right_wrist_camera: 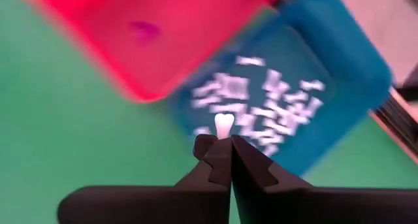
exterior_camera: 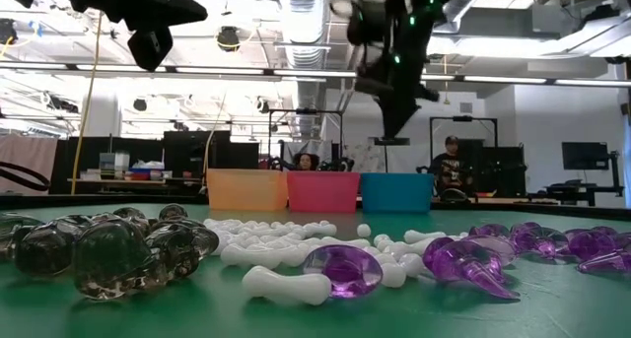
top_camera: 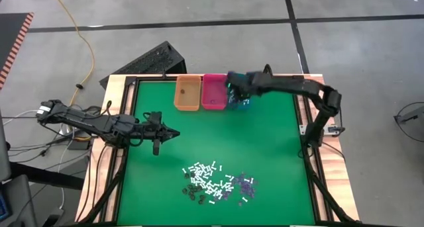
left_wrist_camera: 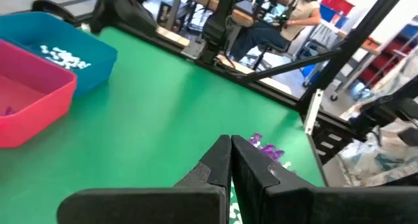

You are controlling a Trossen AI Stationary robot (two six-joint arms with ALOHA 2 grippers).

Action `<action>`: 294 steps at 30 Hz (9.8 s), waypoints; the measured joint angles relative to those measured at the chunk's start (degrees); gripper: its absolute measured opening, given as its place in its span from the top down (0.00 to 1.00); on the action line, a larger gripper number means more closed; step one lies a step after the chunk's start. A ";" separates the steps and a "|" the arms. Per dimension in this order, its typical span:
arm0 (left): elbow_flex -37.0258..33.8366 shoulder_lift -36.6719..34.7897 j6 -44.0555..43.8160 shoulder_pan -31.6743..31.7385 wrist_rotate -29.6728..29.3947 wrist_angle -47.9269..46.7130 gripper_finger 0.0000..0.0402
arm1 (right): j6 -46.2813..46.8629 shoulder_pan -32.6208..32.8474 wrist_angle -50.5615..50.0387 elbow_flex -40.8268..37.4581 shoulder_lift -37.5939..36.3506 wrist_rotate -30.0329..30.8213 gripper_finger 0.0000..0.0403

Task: Sort Halloween decoration
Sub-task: Put the white bone toy into the blue bin

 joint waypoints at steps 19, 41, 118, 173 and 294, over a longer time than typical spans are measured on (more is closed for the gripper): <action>0.00 0.02 0.15 0.00 -2.62 -1.68 1.00 | -9.03 -8.40 1.11 -0.04 3.71 -9.68 0.52; 0.00 0.04 0.49 0.02 -3.55 -4.55 1.00 | -14.62 34.83 14.88 0.08 4.76 -14.69 0.51; 0.00 0.46 1.82 0.00 -6.34 -9.94 1.00 | -33.64 25.90 9.99 0.15 9.01 -17.29 0.95; 0.00 0.44 0.46 0.02 -8.30 -11.77 1.00 | -32.68 24.59 16.40 0.26 2.16 -19.01 0.54; -0.02 0.44 -1.55 0.00 -7.53 -16.85 1.00 | -26.29 14.21 8.34 6.88 6.14 -24.82 0.58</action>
